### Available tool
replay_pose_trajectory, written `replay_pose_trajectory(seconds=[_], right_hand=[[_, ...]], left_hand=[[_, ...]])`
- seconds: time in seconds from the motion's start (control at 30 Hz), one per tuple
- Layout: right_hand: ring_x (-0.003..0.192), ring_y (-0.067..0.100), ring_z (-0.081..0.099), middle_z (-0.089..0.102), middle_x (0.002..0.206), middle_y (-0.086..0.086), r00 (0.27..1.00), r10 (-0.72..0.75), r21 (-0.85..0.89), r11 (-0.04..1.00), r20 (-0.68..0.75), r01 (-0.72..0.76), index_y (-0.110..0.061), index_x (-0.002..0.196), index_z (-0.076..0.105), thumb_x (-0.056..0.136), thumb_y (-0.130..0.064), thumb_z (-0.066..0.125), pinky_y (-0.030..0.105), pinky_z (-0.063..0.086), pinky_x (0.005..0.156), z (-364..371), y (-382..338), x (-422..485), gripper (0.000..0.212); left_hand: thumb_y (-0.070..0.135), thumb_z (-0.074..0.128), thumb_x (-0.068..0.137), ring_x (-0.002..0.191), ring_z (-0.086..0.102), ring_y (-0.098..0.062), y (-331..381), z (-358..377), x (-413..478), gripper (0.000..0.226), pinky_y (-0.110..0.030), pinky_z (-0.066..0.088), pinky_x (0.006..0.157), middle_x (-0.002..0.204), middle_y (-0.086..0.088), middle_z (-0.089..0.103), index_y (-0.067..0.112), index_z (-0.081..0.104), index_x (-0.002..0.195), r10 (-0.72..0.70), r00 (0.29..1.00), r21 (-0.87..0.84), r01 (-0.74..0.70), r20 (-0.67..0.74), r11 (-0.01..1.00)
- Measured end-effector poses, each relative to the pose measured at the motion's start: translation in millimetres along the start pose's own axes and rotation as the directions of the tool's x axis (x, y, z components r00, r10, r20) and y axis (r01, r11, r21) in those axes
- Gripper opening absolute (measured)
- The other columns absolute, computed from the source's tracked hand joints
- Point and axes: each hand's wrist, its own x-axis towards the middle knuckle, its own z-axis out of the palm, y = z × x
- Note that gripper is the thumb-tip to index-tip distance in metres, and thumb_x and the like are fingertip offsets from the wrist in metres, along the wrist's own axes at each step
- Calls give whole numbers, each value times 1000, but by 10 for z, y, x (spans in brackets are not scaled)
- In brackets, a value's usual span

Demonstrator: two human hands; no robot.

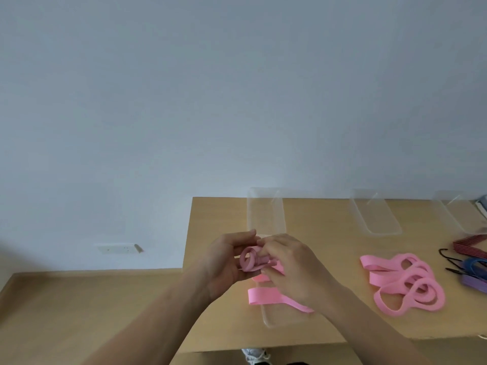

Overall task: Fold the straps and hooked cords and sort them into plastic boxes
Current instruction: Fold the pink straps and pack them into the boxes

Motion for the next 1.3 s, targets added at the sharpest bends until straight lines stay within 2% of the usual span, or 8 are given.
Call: replay_pose_trajectory(seconds=[0.23,0.33,0.43,0.53,0.73,0.87,1.07,1.3], right_hand=[[90,1,48,61,101,-10,1000,3,52,999,-4,-3,-22,107,62,80,-21,69,14,42,81,65,592,237,28],[93,9,53,63,103,-6,999,29,12,1000,-14,-28,-18,109,63,81,-20,70,24,49,84,104,943,461,29],[91,15,56,66,101,-1,998,42,-41,998,-44,-43,-17,103,64,83,-16,73,31,52,82,130,1233,780,23],[76,15,55,65,87,-3,995,-3,-72,997,-99,-4,-23,91,62,75,-10,77,27,48,69,199,1399,1114,25],[84,23,61,65,90,0,996,-77,-237,969,-36,66,-20,89,66,76,-5,75,36,54,74,472,1729,1498,22],[84,30,63,66,90,8,998,-65,-312,948,-10,59,-11,91,66,76,-4,72,39,55,74,561,1839,1624,18],[109,30,52,62,110,5,996,37,-304,953,84,-9,-19,107,68,96,-8,50,38,44,97,636,1874,1691,24],[107,27,54,61,111,5,997,54,-222,973,-63,-67,-18,109,66,83,-6,67,34,49,89,280,1645,1391,29]], left_hand=[[38,67,97,87,72,-29,-6,46,718,38,-49,61,92,101,-13,76,4,74,112,-2,980,221,47,-197,974],[34,66,98,81,70,-21,-28,2,1027,21,-38,58,72,100,-8,77,15,74,101,211,900,466,-11,-380,885],[29,68,95,91,68,-24,-16,-25,1302,16,-44,60,83,103,-4,71,17,68,106,331,810,622,52,-484,781],[22,69,93,77,68,-23,-54,-24,1499,14,-48,64,80,99,-7,69,14,65,103,267,824,599,105,-499,794],[2,65,91,59,71,-15,-180,-58,1715,5,-39,66,74,79,-10,69,4,68,93,240,787,453,56,-569,890],[2,67,91,61,71,-13,-223,-51,1752,3,-34,65,73,82,-10,68,3,66,94,218,775,377,28,-593,926],[17,76,90,66,73,-13,-229,-88,1696,14,-34,65,75,84,-11,71,6,68,94,219,796,390,24,-565,920],[30,73,93,82,67,-21,-261,-183,1408,11,-43,59,77,95,-3,71,20,69,96,392,754,624,29,-526,781]])
